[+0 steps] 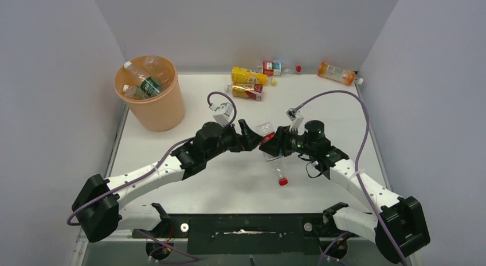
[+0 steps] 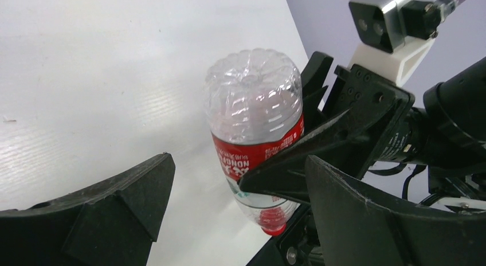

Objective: Put the plastic bottles in the bin
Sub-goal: Pick up the plastic bottle at the center of the board.

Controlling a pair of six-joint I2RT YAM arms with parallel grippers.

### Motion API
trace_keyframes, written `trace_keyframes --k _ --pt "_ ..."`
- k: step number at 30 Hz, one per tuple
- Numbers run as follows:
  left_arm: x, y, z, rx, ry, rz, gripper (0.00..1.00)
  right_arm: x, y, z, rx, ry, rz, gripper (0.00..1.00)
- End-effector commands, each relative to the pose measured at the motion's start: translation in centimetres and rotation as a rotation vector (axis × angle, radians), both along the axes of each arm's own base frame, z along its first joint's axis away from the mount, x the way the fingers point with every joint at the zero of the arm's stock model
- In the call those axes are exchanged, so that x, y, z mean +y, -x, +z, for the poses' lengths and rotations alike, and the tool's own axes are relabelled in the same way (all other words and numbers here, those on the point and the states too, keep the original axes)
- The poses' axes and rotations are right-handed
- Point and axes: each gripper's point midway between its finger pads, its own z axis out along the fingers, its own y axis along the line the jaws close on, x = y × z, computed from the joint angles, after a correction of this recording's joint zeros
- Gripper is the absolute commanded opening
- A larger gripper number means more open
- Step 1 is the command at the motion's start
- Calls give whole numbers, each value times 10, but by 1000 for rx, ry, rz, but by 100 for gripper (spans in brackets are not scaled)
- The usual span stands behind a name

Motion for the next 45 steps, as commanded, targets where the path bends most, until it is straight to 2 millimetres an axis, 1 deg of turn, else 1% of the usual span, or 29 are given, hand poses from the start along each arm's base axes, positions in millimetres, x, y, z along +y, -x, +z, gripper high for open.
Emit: trace_keyframes --k 1,5,11,14,19,25,26,31,33,37,39,43,45 --pt "7 -13 40 -112 81 72 85 15 2 38 -96 -46 50 45" --pt "7 -14 43 -125 94 81 85 24 6 38 -95 -33 69 45" --pt "5 -18 40 -120 80 86 85 35 10 45 -112 -16 91 45" --pt "3 -19 37 -113 70 87 85 38 12 49 -121 -16 98 45" --pt "3 -22 37 -114 65 92 85 40 10 46 -116 0 97 45" --pt "1 -27 33 -106 40 105 84 45 13 47 -119 -1 113 45" --pt "0 -27 31 -104 37 105 83 47 14 47 -121 -2 116 45" --pt "-2 -29 28 -97 27 104 69 53 19 47 -125 1 130 45" --pt "-3 -29 27 -95 26 99 60 53 20 44 -121 5 127 45" --pt "-4 -28 24 -89 22 91 47 53 19 41 -118 9 118 45" --pt "-4 -27 23 -84 21 89 45 53 20 39 -117 8 117 46" --pt "-6 -27 19 -75 14 83 34 53 19 37 -115 8 109 47" --pt "-7 -27 20 -73 14 81 29 53 18 36 -115 10 105 50"
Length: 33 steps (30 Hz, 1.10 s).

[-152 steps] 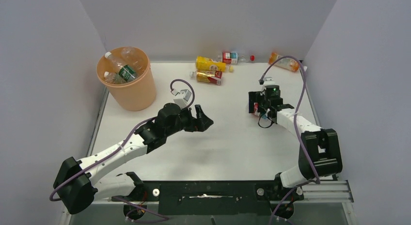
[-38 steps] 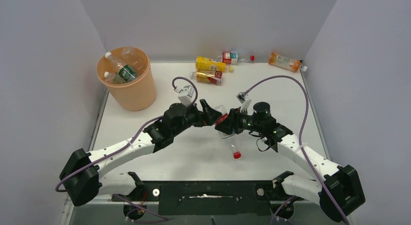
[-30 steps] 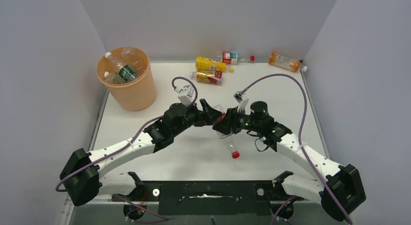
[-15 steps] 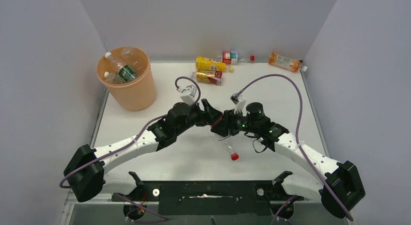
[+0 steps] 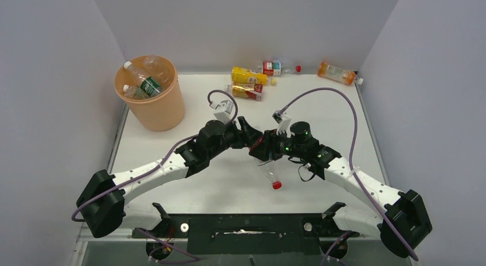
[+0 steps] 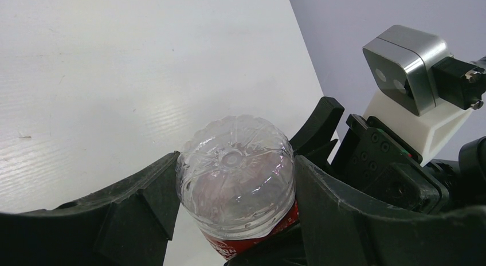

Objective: Put the plastic bottles in the bin
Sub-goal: Pick up the plastic bottle at the center of the board.

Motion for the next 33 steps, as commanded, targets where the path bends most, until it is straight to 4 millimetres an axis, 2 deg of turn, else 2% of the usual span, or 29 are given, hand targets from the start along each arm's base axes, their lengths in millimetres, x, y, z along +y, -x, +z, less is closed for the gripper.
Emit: trace_keyframes --k 1,4,11,17,21,24,27,33 --pt "-6 -9 17 -37 10 5 27 16 -4 29 -94 -69 39 50" --pt "-7 -10 16 -34 7 5 21 17 -4 29 -93 -72 39 56" --pt "-6 -17 17 -37 -16 10 21 17 -4 27 -90 -72 35 87" --pt "-1 -26 18 -44 -42 19 21 14 -3 29 -97 -61 28 99" --pt "13 -36 20 -45 -50 41 21 8 -3 39 -126 -48 11 98" --pt "29 -47 27 -60 -72 71 21 -1 -4 48 -150 -24 -19 98" --pt "55 -63 41 -89 -107 122 21 -13 -3 64 -189 -11 -60 98" --pt "134 -104 92 -178 -155 290 21 -39 1 79 -236 29 -144 98"
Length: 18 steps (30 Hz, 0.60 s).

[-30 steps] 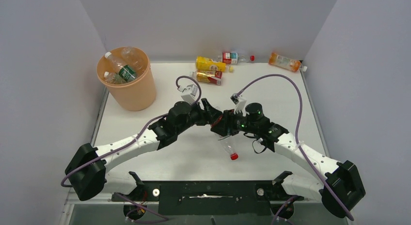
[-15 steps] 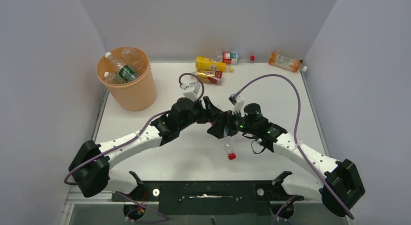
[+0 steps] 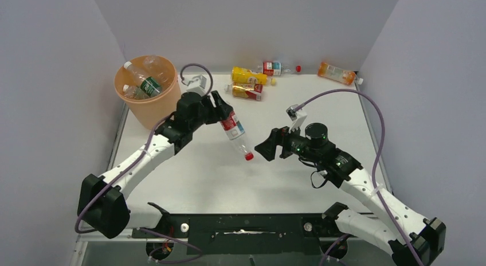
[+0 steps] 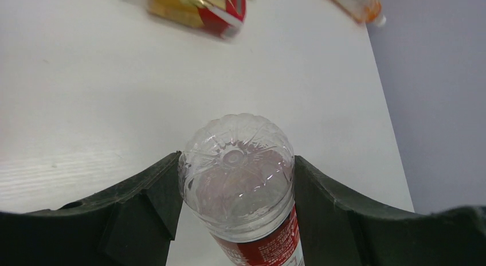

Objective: Put the plastic bottles in the bin
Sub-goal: Pick up the plastic bottle at the center of the board, then place the plastic bottle in the trash bin.

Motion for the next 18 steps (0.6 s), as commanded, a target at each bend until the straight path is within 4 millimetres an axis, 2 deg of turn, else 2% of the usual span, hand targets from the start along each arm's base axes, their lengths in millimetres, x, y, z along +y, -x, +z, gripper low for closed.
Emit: trace_keyframes --k 1,5,10,14,18 --pt "63 -29 95 -208 1 120 21 -18 -1 28 -85 13 -69 98" --pt "126 -47 134 -286 -5 252 21 -23 3 23 -75 16 -80 98" --pt "205 -60 181 -373 -8 417 22 -23 7 17 -54 11 -78 98" --pt "259 -57 217 -457 7 536 22 -23 9 17 -49 12 -73 98" --pt "309 -50 237 -516 13 649 22 -23 9 16 -44 18 -68 98"
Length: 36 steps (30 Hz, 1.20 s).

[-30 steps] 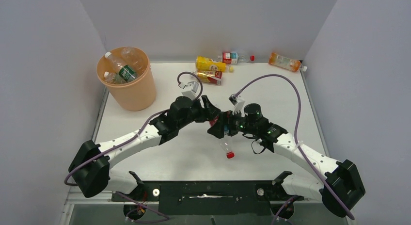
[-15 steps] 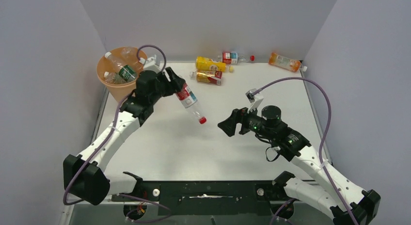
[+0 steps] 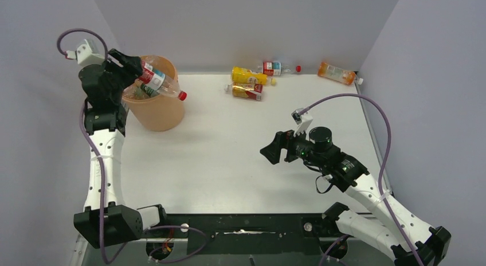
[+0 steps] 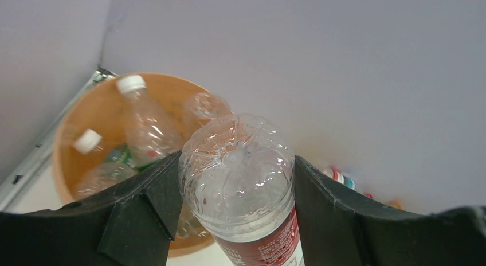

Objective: Put the plastic bottles in the bin
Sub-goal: Place the plastic bottle in the trash bin.

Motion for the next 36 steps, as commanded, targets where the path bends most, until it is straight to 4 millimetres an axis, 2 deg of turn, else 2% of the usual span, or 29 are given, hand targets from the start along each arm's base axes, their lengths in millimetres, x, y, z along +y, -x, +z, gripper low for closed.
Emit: trace_keyframes --k 1,6,13,18,25,28,32,36 --pt "41 19 63 -175 -13 73 22 2 0 10 -28 -20 3 98" --pt "81 25 73 -227 9 165 22 4 -1 7 -15 -12 10 98" --pt "106 13 67 -271 45 208 22 5 -1 5 0 -4 15 98" --pt "119 0 50 -270 52 237 22 5 -1 1 7 1 12 98" --pt "122 -11 17 -268 73 238 24 7 -2 -4 17 0 14 98" --pt "120 -13 1 -242 79 225 30 8 -3 -5 19 -1 18 98" --pt "120 -16 -19 -194 82 232 51 10 -4 -7 21 0 22 98" --pt "121 -21 -30 -131 94 222 67 10 -3 -8 23 -3 25 98"
